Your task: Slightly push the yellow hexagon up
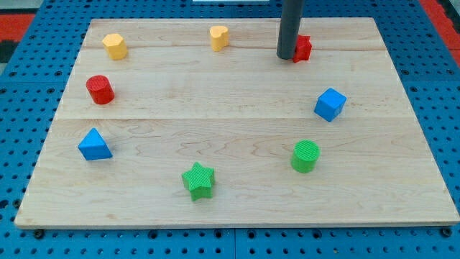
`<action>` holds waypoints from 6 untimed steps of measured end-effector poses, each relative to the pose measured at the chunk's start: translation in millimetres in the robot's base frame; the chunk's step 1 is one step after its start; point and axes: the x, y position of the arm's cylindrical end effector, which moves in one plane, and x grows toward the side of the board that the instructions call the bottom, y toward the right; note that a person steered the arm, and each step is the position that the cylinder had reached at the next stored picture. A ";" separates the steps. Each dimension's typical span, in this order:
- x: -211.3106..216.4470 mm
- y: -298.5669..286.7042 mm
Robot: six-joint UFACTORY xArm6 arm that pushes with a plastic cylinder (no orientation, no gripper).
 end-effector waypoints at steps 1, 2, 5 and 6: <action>7.7 6.0; -5.5 25.0; 4.0 -66.9; 18.7 -182.7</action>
